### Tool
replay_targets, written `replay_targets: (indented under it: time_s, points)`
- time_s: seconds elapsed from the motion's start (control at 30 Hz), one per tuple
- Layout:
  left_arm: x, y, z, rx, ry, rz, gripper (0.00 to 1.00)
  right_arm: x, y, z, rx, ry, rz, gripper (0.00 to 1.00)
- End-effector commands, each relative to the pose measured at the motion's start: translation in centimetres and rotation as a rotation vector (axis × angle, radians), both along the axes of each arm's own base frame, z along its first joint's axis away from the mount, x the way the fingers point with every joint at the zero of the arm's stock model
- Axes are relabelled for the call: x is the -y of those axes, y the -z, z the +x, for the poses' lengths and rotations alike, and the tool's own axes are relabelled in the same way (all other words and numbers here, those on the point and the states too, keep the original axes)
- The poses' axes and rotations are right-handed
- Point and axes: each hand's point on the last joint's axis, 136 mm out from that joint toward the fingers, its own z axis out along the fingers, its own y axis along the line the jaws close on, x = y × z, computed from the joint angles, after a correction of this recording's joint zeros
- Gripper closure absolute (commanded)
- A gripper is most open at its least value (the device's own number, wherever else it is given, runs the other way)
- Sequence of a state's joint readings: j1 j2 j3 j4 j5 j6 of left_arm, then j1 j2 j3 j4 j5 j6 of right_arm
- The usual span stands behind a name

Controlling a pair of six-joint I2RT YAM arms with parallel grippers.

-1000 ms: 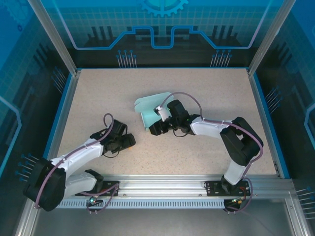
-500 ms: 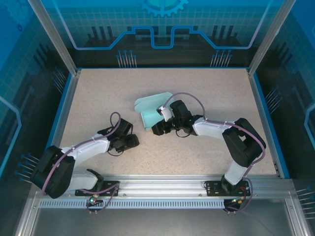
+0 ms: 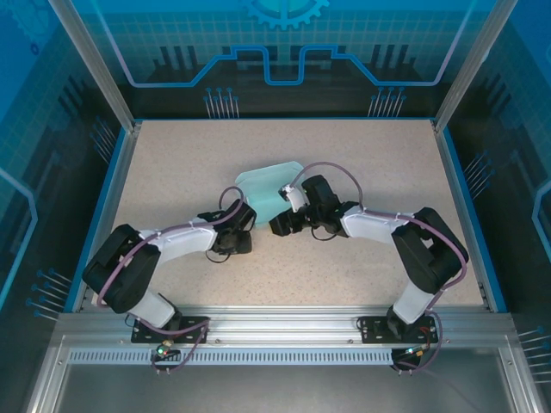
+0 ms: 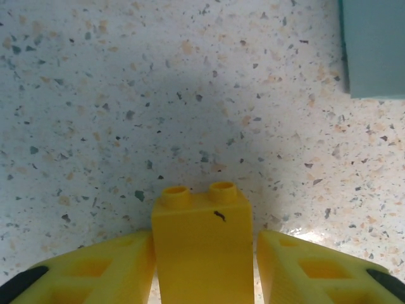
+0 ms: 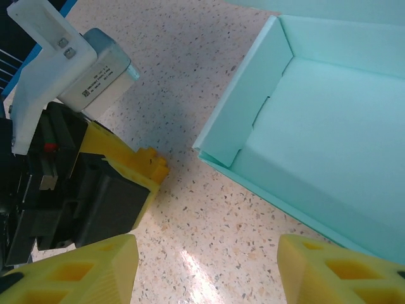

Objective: Fold the paper box

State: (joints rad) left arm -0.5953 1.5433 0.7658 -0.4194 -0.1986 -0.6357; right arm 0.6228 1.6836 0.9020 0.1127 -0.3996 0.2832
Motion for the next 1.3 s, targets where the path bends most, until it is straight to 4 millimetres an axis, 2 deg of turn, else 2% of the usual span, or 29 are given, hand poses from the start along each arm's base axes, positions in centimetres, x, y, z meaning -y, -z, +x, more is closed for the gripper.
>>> replay_targets:
  time_s: [0.0, 0.07, 0.17, 0.27, 0.43, 0.57, 0.67, 0.83, 0.97, 1.27]
  points:
    - [-0.2, 0.3, 0.1, -0.007, 0.048, 0.066, 0.55, 0.7, -1.0, 0.0, 0.023, 0.007, 0.009, 0.39]
    - [0.0, -0.1, 0.3, 0.013, 0.061, 0.073, 0.58, 0.9, -1.4, 0.1, 0.031, 0.012, 0.01, 0.39]
    - [0.6, -1.5, 0.8, 0.07, 0.101, 0.073, 0.63, 2.0, -0.9, -0.3, 0.026, 0.026, -0.012, 0.39]
    - [1.8, -3.9, 1.5, 0.16, 0.168, 0.049, 0.66, 3.3, -1.5, -0.1, 0.042, 0.052, -0.027, 0.39]
    - [5.1, -8.5, 3.0, 0.312, 0.334, -0.054, 0.67, 6.5, -2.3, 0.7, 0.07, 0.146, -0.079, 0.39]
    - [7.8, -10.5, 4.6, 0.377, 0.517, -0.063, 0.68, 9.7, -1.8, 2.1, 0.041, 0.301, -0.103, 0.38]
    - [9.0, -10.8, 6.4, 0.407, 0.629, 0.009, 0.68, 11.0, -1.1, 2.3, 0.004, 0.362, -0.097, 0.38]
    - [10.2, -10.5, 9.7, 0.427, 0.732, 0.144, 0.68, 11.4, -0.9, 2.0, -0.001, 0.371, -0.104, 0.38]
    - [11.3, -9.5, 10.8, 0.405, 0.78, 0.164, 0.69, 11.6, -0.8, 1.7, -0.005, 0.376, -0.116, 0.38]
    - [11.0, -5.7, 12.3, 0.295, 0.844, 0.293, 0.67, 12.4, -0.8, 1.7, 0.007, 0.402, -0.141, 0.37]
